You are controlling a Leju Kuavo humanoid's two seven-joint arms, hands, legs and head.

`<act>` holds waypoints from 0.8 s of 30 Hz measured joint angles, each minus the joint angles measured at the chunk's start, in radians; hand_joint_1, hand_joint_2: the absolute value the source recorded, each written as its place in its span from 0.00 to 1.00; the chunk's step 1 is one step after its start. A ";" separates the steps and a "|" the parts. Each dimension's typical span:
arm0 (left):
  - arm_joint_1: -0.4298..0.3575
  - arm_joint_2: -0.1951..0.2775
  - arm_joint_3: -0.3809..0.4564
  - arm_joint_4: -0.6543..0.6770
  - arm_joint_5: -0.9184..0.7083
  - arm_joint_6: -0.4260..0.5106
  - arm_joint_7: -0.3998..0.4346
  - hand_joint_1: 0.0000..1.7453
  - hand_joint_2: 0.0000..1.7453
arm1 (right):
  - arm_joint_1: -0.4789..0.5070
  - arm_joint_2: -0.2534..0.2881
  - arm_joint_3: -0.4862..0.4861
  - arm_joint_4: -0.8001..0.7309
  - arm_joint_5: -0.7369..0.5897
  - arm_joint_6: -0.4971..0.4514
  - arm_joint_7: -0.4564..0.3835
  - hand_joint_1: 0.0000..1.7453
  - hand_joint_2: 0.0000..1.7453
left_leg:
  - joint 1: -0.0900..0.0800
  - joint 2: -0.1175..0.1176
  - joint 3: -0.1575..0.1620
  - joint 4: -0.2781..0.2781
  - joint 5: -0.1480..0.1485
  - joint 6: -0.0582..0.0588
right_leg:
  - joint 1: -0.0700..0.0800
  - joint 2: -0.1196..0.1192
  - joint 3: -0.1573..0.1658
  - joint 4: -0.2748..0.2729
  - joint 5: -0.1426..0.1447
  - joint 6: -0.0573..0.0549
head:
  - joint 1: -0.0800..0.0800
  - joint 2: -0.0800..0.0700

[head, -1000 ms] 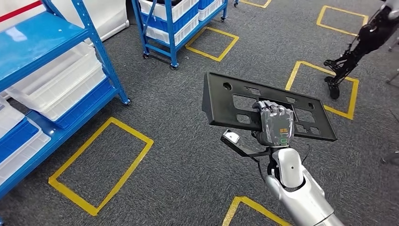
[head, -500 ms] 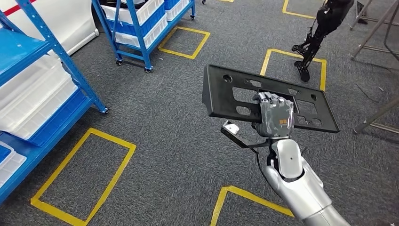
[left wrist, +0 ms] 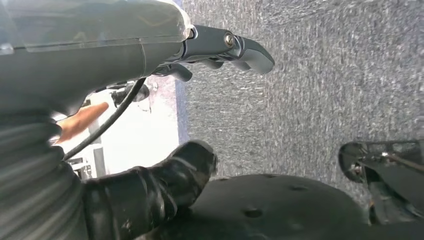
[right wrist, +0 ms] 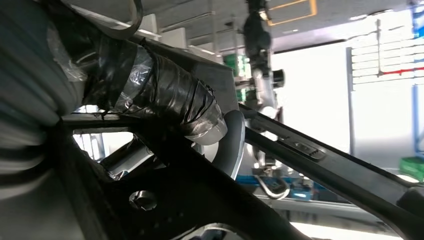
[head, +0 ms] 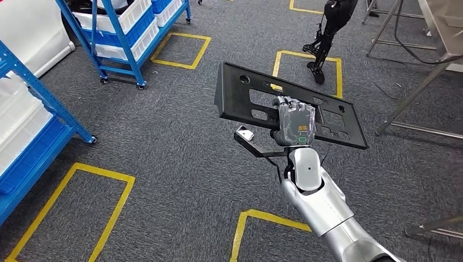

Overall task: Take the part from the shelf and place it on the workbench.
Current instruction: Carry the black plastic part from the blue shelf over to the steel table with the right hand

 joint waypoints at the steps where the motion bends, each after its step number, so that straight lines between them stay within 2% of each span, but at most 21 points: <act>1: 0.000 -0.001 0.000 0.000 -0.001 -0.002 0.000 0.00 1.00 | -0.001 -0.002 0.000 0.000 0.000 -0.002 0.001 1.00 1.00 | 0.003 0.013 0.005 -0.010 0.005 0.001 | 0.001 -0.025 -0.016 0.033 -0.022 0.006 | 0.001 0.000; 2: 0.001 -0.002 0.000 0.000 -0.002 -0.005 0.001 0.00 1.00 | -0.001 -0.004 0.000 0.000 0.000 -0.003 0.002 1.00 1.00 | 0.004 0.027 0.007 -0.015 0.007 0.000 | -0.002 -0.054 -0.041 0.087 -0.053 0.013 | 0.002 0.000; 3: 0.002 -0.002 0.000 0.000 -0.002 -0.007 0.004 0.00 1.00 | 0.001 -0.007 0.001 0.000 0.001 -0.005 0.002 1.00 1.00 | 0.004 0.040 0.008 -0.016 0.006 0.000 | -0.009 -0.071 -0.072 0.151 -0.085 0.022 | 0.002 0.000; 4: 0.003 -0.002 0.000 0.000 -0.003 -0.009 0.007 0.00 1.00 | 0.005 -0.011 0.002 0.000 0.001 -0.006 0.003 1.00 1.00 | 0.005 0.053 0.007 -0.015 0.005 -0.001 | -0.017 -0.080 -0.101 0.208 -0.106 0.030 | 0.002 0.000; 5: 0.004 -0.001 0.000 0.000 -0.004 -0.011 0.009 0.00 1.00 | 0.014 -0.018 0.002 -0.004 0.001 -0.006 0.003 1.00 1.00 | 0.007 0.065 0.007 -0.013 0.002 -0.004 | -0.026 -0.085 -0.116 0.238 -0.111 0.038 | 0.002 0.000; 6: 0.004 -0.001 0.000 0.000 -0.005 -0.011 0.011 0.00 1.00 | 0.023 -0.027 0.003 -0.011 0.001 -0.006 0.004 1.00 1.00 | 0.009 0.076 0.007 -0.011 -0.001 -0.007 | -0.034 -0.089 -0.115 0.235 -0.099 0.045 | 0.002 0.000; 7: 0.004 -0.001 0.000 0.000 -0.006 -0.012 0.012 0.00 1.00 | 0.035 -0.041 0.003 -0.024 0.000 -0.005 0.006 1.00 1.00 | 0.013 0.086 0.008 -0.006 -0.006 -0.012 | -0.040 -0.095 -0.091 0.189 -0.069 0.052 | 0.002 0.000; 8: 0.004 -0.001 0.000 0.000 -0.006 -0.014 0.013 0.00 1.00 | 0.048 -0.059 0.001 -0.044 -0.005 -0.004 0.008 1.00 1.00 | 0.016 0.094 0.008 0.001 -0.013 -0.018 | -0.044 -0.109 -0.055 0.119 -0.041 0.059 | 0.002 0.000; 9: 0.004 -0.001 0.001 0.000 -0.004 -0.017 0.014 0.00 1.00 | 0.062 -0.079 -0.001 -0.068 -0.014 -0.001 0.008 1.00 1.00 | 0.017 0.101 0.008 0.008 -0.020 -0.025 | -0.044 -0.125 -0.024 0.060 -0.019 0.062 | 0.002 0.000; 10: 0.005 0.000 0.001 0.000 0.001 -0.020 0.015 0.00 1.00 | 0.077 -0.103 -0.006 -0.100 -0.030 0.004 0.005 1.00 1.00 | 0.017 0.106 0.008 0.015 -0.026 -0.033 | -0.042 -0.137 -0.001 0.015 -0.005 0.058 | 0.002 0.000; 11: 0.006 0.001 0.002 0.000 0.006 -0.025 0.016 0.00 1.00 | 0.094 -0.125 -0.012 -0.134 -0.048 0.010 -0.002 1.00 1.00 | 0.015 0.111 0.009 0.019 -0.032 -0.041 | -0.038 -0.143 0.007 -0.002 -0.006 0.052 | 0.001 0.000; 14: 0.007 0.003 0.004 0.000 0.019 -0.035 0.016 0.00 1.00 | 0.132 -0.182 -0.033 -0.212 -0.085 0.029 -0.031 1.00 1.00 | 0.015 0.127 0.015 0.021 -0.043 -0.055 | -0.035 -0.120 0.006 -0.002 -0.008 0.024 | 0.000 0.000; 15: 0.007 0.003 0.006 0.000 0.021 -0.036 0.016 0.00 1.00 | 0.137 -0.194 -0.040 -0.228 -0.089 0.036 -0.040 1.00 1.00 | 0.017 0.118 0.013 0.033 -0.056 -0.059 | -0.035 -0.110 0.007 -0.004 -0.007 0.016 | 0.001 0.000; 16: 0.006 0.003 0.007 0.000 0.023 -0.038 0.016 0.00 1.00 | 0.137 -0.201 -0.044 -0.241 -0.092 0.042 -0.048 1.00 1.00 | 0.018 0.101 0.001 0.064 -0.078 -0.061 | -0.036 -0.099 0.009 -0.006 -0.006 0.008 | 0.001 0.000; 18: 0.005 0.003 0.009 0.000 0.026 -0.043 0.016 0.00 1.00 | 0.133 -0.204 -0.047 -0.257 -0.095 0.052 -0.061 1.00 1.00 | 0.018 0.056 -0.056 0.190 -0.143 -0.060 | -0.032 -0.075 0.011 -0.008 -0.004 -0.003 | 0.000 0.000; 19: 0.004 0.003 0.010 0.000 0.028 -0.045 0.016 0.00 1.00 | 0.132 -0.204 -0.048 -0.260 -0.095 0.055 -0.065 1.00 1.00 | 0.016 0.045 -0.093 0.262 -0.170 -0.057 | -0.028 -0.062 0.011 -0.008 -0.004 -0.007 | 0.000 0.000; 20: 0.003 0.003 0.010 0.000 0.029 -0.046 0.016 0.00 1.00 | 0.132 -0.204 -0.048 -0.262 -0.095 0.058 -0.067 1.00 1.00 | 0.013 0.040 -0.121 0.311 -0.180 -0.052 | -0.023 -0.050 0.011 -0.007 -0.004 -0.008 | 0.000 0.000; 21: 0.003 0.003 0.011 0.000 0.030 -0.047 0.016 0.00 1.00 | 0.131 -0.204 -0.048 -0.262 -0.095 0.060 -0.068 1.00 1.00 | 0.010 0.037 -0.134 0.324 -0.169 -0.046 | -0.018 -0.037 0.012 -0.007 -0.004 -0.010 | 0.000 0.000; 22: 0.002 0.002 0.012 0.000 0.030 -0.048 0.016 0.00 1.00 | 0.131 -0.204 -0.048 -0.264 -0.095 0.061 -0.069 1.00 1.00 | 0.006 0.032 -0.125 0.293 -0.138 -0.037 | -0.015 -0.024 0.014 -0.007 -0.004 -0.010 | 0.000 0.000; 23: 0.002 0.002 0.013 0.000 0.030 -0.049 0.016 0.00 1.00 | 0.130 -0.204 -0.048 -0.266 -0.095 0.061 -0.069 1.00 1.00 | 0.002 0.022 -0.100 0.229 -0.095 -0.027 | -0.012 -0.011 0.016 -0.007 -0.004 -0.010 | 0.000 0.000; 24: 0.003 0.001 0.015 0.000 0.030 -0.050 0.016 0.00 1.00 | 0.129 -0.204 -0.048 -0.270 -0.095 0.061 -0.069 1.00 1.00 | -0.002 0.000 -0.069 0.158 -0.059 -0.018 | -0.011 0.000 0.018 -0.007 -0.004 -0.010 | 0.000 0.000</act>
